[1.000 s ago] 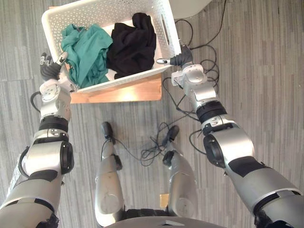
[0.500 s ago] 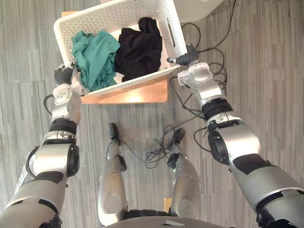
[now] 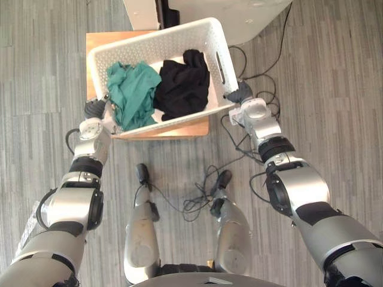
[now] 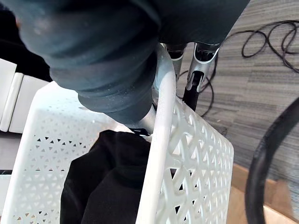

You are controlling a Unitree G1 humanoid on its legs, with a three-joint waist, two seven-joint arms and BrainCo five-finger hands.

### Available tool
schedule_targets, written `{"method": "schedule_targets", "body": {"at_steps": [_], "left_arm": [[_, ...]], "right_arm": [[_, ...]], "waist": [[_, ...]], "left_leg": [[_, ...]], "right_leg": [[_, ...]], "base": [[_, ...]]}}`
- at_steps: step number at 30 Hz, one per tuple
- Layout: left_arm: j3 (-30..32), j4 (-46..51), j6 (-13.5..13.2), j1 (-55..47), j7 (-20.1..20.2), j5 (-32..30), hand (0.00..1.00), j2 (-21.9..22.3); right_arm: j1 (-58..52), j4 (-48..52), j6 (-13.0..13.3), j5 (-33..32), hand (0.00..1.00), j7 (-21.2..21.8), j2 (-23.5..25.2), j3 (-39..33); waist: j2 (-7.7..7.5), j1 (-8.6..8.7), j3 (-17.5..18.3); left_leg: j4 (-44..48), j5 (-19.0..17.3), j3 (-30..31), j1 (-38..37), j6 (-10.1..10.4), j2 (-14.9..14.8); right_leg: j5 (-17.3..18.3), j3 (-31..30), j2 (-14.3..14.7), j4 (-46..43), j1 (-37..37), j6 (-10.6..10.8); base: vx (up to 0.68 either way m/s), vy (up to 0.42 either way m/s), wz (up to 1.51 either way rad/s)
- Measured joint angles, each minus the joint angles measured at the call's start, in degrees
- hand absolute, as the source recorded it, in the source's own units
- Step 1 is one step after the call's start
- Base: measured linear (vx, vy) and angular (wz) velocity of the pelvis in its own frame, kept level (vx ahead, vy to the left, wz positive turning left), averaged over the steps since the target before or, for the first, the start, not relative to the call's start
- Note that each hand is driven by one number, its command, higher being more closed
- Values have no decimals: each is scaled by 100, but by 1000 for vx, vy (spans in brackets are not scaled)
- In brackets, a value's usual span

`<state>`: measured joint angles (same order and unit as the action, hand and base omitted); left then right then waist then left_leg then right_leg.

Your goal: Pick up the laundry basket with both hands and put the clothes into the washing machine.

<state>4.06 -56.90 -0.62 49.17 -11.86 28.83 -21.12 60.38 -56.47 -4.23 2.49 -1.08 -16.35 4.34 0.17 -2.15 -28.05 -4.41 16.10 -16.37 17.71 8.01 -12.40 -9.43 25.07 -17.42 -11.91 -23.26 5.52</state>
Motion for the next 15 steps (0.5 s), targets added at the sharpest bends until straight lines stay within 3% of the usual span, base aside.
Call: {"method": "schedule_targets", "body": {"at_steps": [7,11,15], "left_arm": [[-209,1586,73,-1722,302,-326,100,-22],[-211,2258,70,-3275,658,-370,100,224],[-298,2951,70,-4552,972,-337,100,545]], "right_arm": [[-2381,2320,-166,-274,100,188,-122,218],[-4017,3310,-95,-447,100,389,-121,169],[-5409,4127,-35,-458,100,663,-112,-215]], "waist": [[69,89,100],[179,190,847],[196,277,1463]], "left_leg": [[0,-198,57,-600,41,1],[-5,-345,-45,-712,80,-4],[-5,-479,-164,-941,128,-42]], "right_leg": [[279,82,-46,-154,627,90],[372,52,-25,-56,719,173],[312,34,92,289,1019,216]], "base": [[57,-46,7],[95,-34,-8],[115,-29,-14]]}}
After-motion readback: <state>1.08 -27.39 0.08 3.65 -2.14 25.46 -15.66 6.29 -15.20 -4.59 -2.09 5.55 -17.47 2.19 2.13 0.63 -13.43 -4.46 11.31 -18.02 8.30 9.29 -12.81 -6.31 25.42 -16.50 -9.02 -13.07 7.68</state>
